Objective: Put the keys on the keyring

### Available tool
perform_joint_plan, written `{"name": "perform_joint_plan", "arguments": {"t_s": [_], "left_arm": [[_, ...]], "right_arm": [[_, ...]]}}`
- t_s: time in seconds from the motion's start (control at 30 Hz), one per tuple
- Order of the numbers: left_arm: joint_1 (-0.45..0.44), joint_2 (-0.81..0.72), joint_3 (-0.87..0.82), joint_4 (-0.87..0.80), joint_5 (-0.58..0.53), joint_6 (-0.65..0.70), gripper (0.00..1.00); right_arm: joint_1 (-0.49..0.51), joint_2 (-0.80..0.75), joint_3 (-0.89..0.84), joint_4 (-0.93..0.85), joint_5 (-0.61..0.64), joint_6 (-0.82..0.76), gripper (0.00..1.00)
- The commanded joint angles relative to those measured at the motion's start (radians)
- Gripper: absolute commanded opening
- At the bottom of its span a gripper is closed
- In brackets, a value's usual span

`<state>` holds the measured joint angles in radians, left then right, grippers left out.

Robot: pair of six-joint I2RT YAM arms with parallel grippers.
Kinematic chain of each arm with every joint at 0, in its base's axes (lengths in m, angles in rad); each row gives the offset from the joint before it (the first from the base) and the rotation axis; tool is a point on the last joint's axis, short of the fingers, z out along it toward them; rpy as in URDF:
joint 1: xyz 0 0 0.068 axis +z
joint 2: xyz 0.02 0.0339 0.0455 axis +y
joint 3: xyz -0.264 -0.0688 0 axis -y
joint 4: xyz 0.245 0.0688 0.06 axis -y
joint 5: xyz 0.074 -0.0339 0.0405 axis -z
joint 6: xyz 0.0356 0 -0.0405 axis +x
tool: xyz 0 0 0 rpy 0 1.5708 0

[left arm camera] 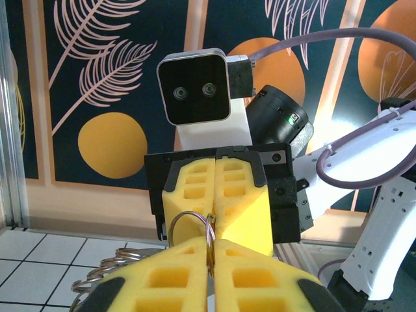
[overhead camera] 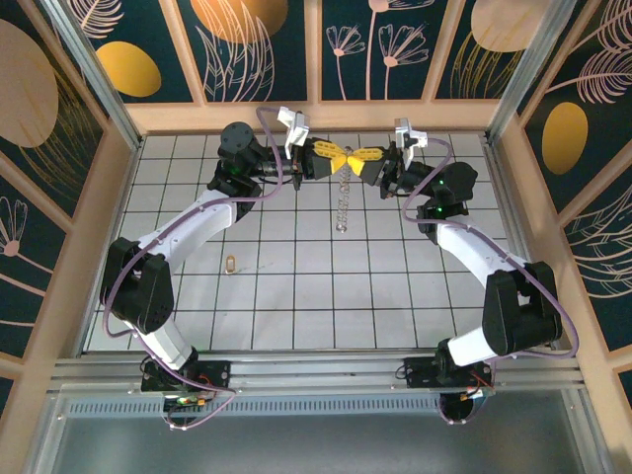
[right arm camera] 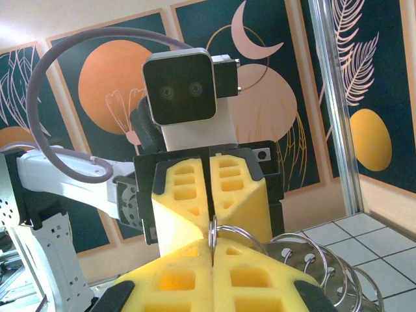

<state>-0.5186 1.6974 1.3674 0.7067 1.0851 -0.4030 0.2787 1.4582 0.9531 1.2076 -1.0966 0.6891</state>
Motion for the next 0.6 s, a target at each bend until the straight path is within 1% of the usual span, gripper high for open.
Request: {"name": "perform_joint_plan", "arguments": {"t_s": [0.0, 0.1, 0.4, 0.53, 0.57], "left_arm": [[-0.01, 0.01, 0.025, 0.033, 0.032, -0.004, 0.06], [-0.013, 0.01, 0.031, 0.024, 0.046, 0.002, 0.0], [-0.023, 0.011, 0.05, -0.054, 0.088, 0.061, 0.0], [-0.023, -0.001, 0.033, -0.053, 0.069, 0.083, 0.0], [-0.022, -0.006, 0.025, -0.053, 0.056, 0.091, 0.0]], "right_arm": [[0.016, 0.007, 0.028, 0.041, 0.003, -0.01, 0.0], [0.018, 0.007, 0.03, 0.04, 0.003, -0.01, 0.0], [0.02, 0.015, 0.042, 0.022, -0.003, -0.014, 0.0], [0.02, 0.008, 0.041, -0.01, 0.007, -0.031, 0.0], [0.019, 0.006, 0.041, -0.014, 0.009, -0.032, 0.02]]}}
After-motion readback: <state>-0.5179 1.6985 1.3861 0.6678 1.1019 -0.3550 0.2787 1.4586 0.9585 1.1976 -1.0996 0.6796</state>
